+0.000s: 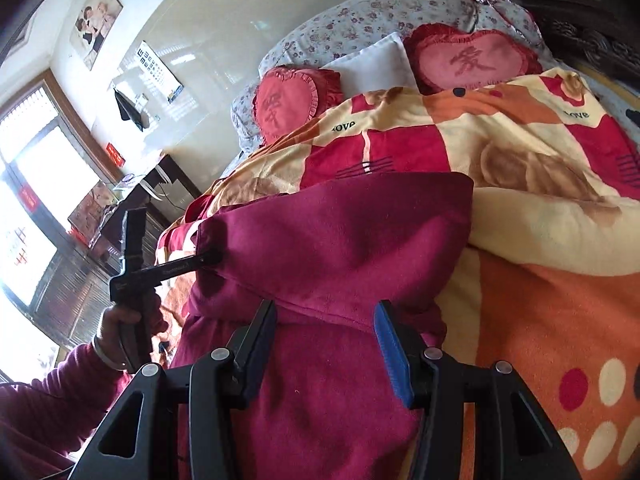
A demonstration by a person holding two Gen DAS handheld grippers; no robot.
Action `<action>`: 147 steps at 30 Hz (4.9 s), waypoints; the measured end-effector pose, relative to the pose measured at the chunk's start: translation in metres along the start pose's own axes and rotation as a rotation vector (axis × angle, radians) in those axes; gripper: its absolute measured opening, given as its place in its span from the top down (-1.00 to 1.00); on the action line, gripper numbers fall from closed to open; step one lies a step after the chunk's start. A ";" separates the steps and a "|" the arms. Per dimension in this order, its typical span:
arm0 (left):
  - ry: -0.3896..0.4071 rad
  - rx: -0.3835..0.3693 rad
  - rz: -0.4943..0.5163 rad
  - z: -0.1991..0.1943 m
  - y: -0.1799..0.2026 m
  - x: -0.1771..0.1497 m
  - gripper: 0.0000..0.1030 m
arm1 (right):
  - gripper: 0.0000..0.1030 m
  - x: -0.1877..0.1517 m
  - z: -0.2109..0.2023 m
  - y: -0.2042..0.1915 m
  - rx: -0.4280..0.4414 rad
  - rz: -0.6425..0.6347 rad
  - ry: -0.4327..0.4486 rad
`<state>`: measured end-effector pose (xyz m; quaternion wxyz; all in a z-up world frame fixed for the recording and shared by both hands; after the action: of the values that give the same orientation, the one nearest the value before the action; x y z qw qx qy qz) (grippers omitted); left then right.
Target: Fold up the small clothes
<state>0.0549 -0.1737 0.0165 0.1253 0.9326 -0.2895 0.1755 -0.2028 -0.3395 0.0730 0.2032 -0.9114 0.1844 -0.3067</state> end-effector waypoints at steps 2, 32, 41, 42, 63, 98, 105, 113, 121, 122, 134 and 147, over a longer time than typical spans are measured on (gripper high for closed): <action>0.008 -0.016 0.008 -0.010 0.004 -0.002 0.71 | 0.06 0.000 0.001 -0.001 -0.018 -0.009 -0.001; -0.024 -0.050 -0.089 -0.038 -0.017 -0.032 0.74 | 0.81 -0.033 0.017 0.068 -0.449 0.008 -0.116; 0.005 -0.052 -0.071 -0.041 0.003 -0.029 0.73 | 0.40 0.013 -0.038 0.042 -0.289 0.048 0.082; -0.008 -0.061 -0.072 -0.035 0.008 -0.029 0.73 | 0.40 0.021 -0.030 0.038 -0.287 0.042 0.071; -0.055 0.047 -0.066 0.021 0.004 -0.028 0.67 | 0.40 0.045 0.034 0.063 -0.302 0.094 -0.062; -0.060 0.090 -0.087 0.011 0.004 -0.051 -0.26 | 0.24 0.059 0.053 0.031 -0.327 0.070 0.009; -0.058 0.106 -0.091 0.019 0.001 -0.049 -0.34 | 0.24 0.087 0.080 0.071 -0.241 0.206 -0.018; -0.054 0.099 -0.116 0.022 -0.003 -0.049 -0.44 | 0.24 0.091 0.084 0.061 -0.364 0.103 -0.029; -0.044 0.068 -0.114 0.001 -0.004 -0.060 -0.44 | 0.09 0.068 0.047 0.044 -0.370 0.098 -0.017; -0.044 0.060 -0.118 -0.003 -0.004 -0.062 -0.44 | 0.09 0.062 0.042 0.044 -0.365 0.108 -0.018; -0.071 0.018 -0.093 -0.037 -0.006 -0.109 -0.44 | 0.09 -0.020 0.017 0.044 -0.280 0.173 -0.137; -0.128 -0.009 -0.063 -0.067 -0.009 -0.188 -0.44 | 0.08 -0.099 -0.023 0.010 -0.226 0.200 -0.180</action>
<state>-0.1017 -0.0509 0.0012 0.1163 0.9499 -0.2683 0.1101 -0.2932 -0.3083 0.0372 0.1445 -0.9294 0.2884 -0.1795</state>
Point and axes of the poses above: each gripper's, at about its wrist camera, not at the fingertips, and z roughly the way its jaws point, y to its right, x to its top, the point moved 6 cm from there along z, roughly the way its jaws point, and after that the axes turned 12 degrees about -y, right-handed, at the moved point
